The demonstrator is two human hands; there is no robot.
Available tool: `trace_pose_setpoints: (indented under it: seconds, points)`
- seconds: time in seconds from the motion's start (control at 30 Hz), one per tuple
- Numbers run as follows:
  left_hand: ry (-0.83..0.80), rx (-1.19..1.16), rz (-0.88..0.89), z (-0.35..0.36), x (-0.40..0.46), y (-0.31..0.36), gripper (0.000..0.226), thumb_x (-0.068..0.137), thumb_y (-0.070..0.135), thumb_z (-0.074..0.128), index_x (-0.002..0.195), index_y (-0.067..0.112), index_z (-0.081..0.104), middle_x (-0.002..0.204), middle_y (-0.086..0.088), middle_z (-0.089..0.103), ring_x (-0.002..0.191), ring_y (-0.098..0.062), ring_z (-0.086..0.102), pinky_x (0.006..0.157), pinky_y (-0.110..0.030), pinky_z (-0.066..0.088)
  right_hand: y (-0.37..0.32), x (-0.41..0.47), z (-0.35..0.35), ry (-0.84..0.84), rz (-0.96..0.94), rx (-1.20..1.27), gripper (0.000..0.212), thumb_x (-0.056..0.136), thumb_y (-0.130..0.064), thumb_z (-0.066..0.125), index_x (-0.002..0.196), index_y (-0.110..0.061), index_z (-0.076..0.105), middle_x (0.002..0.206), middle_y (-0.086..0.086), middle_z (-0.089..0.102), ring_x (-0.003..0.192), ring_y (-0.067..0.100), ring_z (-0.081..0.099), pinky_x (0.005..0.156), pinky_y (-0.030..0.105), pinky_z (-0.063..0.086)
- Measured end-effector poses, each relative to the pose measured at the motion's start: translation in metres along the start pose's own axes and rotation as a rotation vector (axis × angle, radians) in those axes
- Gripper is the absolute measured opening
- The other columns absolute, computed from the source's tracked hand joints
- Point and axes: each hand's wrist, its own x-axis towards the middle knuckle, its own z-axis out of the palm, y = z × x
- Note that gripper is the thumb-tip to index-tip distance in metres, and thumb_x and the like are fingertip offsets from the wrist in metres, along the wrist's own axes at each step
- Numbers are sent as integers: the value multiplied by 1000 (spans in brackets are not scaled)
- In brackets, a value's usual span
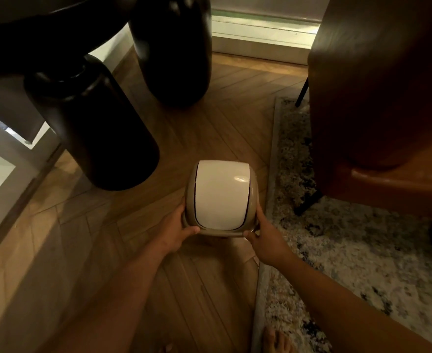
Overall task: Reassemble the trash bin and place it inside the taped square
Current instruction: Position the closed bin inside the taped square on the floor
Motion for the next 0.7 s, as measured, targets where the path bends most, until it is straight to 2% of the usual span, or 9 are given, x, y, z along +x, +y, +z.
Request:
trace_pose_setpoints:
  seconds: [0.1, 0.2, 0.23, 0.37, 0.5, 0.57, 0.7]
  points:
    - [-32, 9, -8, -5, 19, 6, 90, 81, 23, 77, 154, 25, 24, 153, -7, 42, 141, -27, 38, 112, -37, 32, -3, 14, -5, 9, -11, -18, 90, 93, -11, 64, 156, -40, 5, 142, -4, 53, 126, 14, 51, 92, 20, 42]
    - [-24, 63, -17, -10, 37, 17, 85, 82, 19, 77, 152, 19, 29, 151, -8, 45, 139, -27, 41, 109, -32, 32, -6, 30, -7, 26, -5, 8, 93, 91, -11, 65, 156, -42, 6, 147, -2, 52, 131, 22, 51, 102, 37, 48]
    - [-25, 73, -26, -13, 43, 21, 83, 81, 18, 77, 151, 18, 31, 150, -8, 46, 139, -27, 42, 109, -32, 31, -8, 34, -7, 37, 0, 11, 92, 91, -11, 65, 156, -40, 6, 147, -1, 51, 131, 22, 52, 103, 38, 48]
    - [-20, 109, -12, -22, 64, 27, 85, 77, 21, 81, 149, 20, 35, 148, -7, 48, 139, -28, 43, 115, -43, 35, -12, 49, -9, 57, 3, 40, 90, 92, -9, 64, 158, -30, 7, 148, -1, 49, 132, 22, 50, 100, 29, 45]
    - [24, 54, 37, -23, 78, 39, 83, 81, 13, 77, 151, 16, 32, 152, -9, 43, 141, -27, 37, 115, -39, 31, -21, 73, -18, 54, 10, 53, 89, 90, -3, 63, 159, -23, 9, 148, 1, 50, 133, 20, 49, 96, 21, 40]
    - [22, 51, 64, -24, 87, 43, 83, 82, 12, 76, 151, 17, 31, 153, -7, 42, 142, -27, 36, 113, -38, 31, -26, 86, -24, 50, 6, 55, 89, 89, -2, 64, 158, -23, 12, 146, 1, 51, 133, 20, 49, 98, 22, 41]
    - [24, 58, 119, -27, 102, 44, 82, 82, 11, 76, 150, 14, 31, 151, -7, 43, 141, -25, 38, 111, -32, 30, -26, 103, -28, 12, -5, 56, 92, 87, -5, 63, 157, -38, 12, 147, -5, 50, 133, 18, 48, 106, 33, 42]
